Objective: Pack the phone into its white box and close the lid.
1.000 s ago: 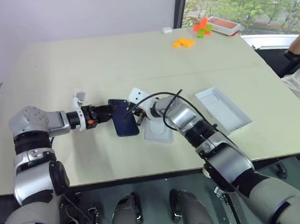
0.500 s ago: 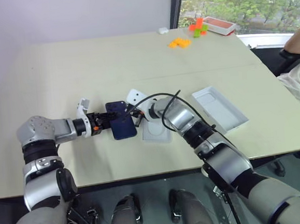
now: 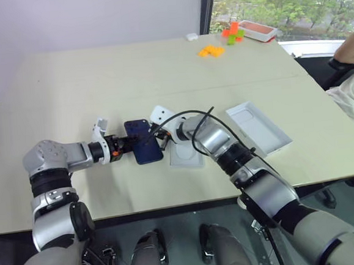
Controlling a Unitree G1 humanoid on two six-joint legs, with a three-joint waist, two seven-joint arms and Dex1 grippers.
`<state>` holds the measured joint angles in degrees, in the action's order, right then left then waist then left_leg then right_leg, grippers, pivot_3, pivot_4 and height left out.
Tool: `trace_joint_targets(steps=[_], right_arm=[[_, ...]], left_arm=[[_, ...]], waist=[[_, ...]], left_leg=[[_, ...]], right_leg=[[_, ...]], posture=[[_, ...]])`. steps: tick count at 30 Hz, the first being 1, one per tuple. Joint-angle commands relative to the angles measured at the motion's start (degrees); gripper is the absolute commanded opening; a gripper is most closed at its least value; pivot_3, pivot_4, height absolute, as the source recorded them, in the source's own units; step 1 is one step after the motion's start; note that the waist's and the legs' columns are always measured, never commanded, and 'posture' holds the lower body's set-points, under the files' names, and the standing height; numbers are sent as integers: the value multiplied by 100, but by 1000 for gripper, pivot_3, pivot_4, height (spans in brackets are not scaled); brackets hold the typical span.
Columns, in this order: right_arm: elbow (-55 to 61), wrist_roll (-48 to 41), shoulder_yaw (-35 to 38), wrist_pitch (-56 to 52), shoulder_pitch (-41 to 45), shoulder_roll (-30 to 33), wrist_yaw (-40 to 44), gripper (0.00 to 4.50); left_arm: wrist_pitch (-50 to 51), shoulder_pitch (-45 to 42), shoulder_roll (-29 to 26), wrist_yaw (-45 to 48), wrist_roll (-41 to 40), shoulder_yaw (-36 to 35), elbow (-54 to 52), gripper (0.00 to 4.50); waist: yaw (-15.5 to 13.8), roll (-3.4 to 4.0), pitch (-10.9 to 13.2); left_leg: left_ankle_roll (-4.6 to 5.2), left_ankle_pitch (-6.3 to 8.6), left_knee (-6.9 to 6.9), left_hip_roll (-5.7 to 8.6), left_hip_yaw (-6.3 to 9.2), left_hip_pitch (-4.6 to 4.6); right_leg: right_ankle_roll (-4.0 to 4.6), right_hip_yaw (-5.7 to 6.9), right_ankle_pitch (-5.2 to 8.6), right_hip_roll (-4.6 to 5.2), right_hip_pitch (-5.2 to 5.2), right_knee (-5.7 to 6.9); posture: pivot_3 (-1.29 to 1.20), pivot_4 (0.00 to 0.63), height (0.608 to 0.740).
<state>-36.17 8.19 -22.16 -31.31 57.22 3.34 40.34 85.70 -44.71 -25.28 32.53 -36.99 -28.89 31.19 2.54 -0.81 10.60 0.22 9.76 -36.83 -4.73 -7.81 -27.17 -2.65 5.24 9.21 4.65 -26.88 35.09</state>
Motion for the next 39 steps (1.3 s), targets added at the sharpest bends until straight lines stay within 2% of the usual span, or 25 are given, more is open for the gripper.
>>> trace_joint_targets(steps=[1,11,15,18,21,25,29,33,39], right_arm=[[124,29,-40,54,-14,-17,36,0],[163,82,-27,166,-18,13,69,0],[687,-1148,1137,-113,58,-126,427,0],[1169,-1652,1476,-685,46,25,709,848],[1844,-1897,1395,-1274,-90,368,1009,2305],[3358,-2523,950,-2274,-563,1384,2004,4317],[4613,-2874,475,-2688,-1031,2515,2632,4317],[5119,-2388,-339,-2215,-1447,3353,2670,4317],[4794,-1865,-643,-2027,-1496,3186,1961,4317]], left_arm=[[-78,-25,-16,-57,-107,-82,-145,23],[2,106,-15,-22,-262,-163,-158,23],[156,180,-222,145,-503,-340,-332,23],[9,306,-422,301,-595,-266,-699,0],[-144,364,-542,422,-691,-321,-991,0],[-103,453,-605,539,-911,-399,-1297,0],[32,566,-629,599,-1116,-440,-1413,0],[9,611,-676,632,-1210,-429,-1456,0],[14,536,-816,582,-1185,-406,-1306,0]], waist=[[3,-2,-3],[5,-2,-3],[4,-3,1],[9,-3,2],[0,-3,2],[-59,-4,2],[-47,-4,2],[-45,-5,2],[-12,-8,3]], left_leg=[[0,0,0,0,1,2],[0,0,7,-1,-3,-6],[0,0,9,-1,-3,-21],[0,0,9,-2,-3,-26],[0,0,15,-3,-4,-25],[0,0,36,-1,-5,-26],[0,0,66,6,-9,-28],[0,0,76,11,-7,-28],[0,0,74,7,-6,-25]], right_leg=[[0,0,0,1,3,0],[6,-1,-3,1,-13,-3],[6,-1,-3,1,-26,-3],[3,-1,-3,-4,-32,-3],[2,-1,-2,-4,-35,-3],[8,-1,1,13,-40,-17],[11,-1,1,20,-36,-61],[9,-1,2,2,-33,-84],[10,-2,2,-9,-33,-85]], posture=[[0,150,740],[0,150,740],[0,150,740],[0,150,740],[0,150,740],[0,150,740],[0,150,740],[0,150,740],[0,150,740]])
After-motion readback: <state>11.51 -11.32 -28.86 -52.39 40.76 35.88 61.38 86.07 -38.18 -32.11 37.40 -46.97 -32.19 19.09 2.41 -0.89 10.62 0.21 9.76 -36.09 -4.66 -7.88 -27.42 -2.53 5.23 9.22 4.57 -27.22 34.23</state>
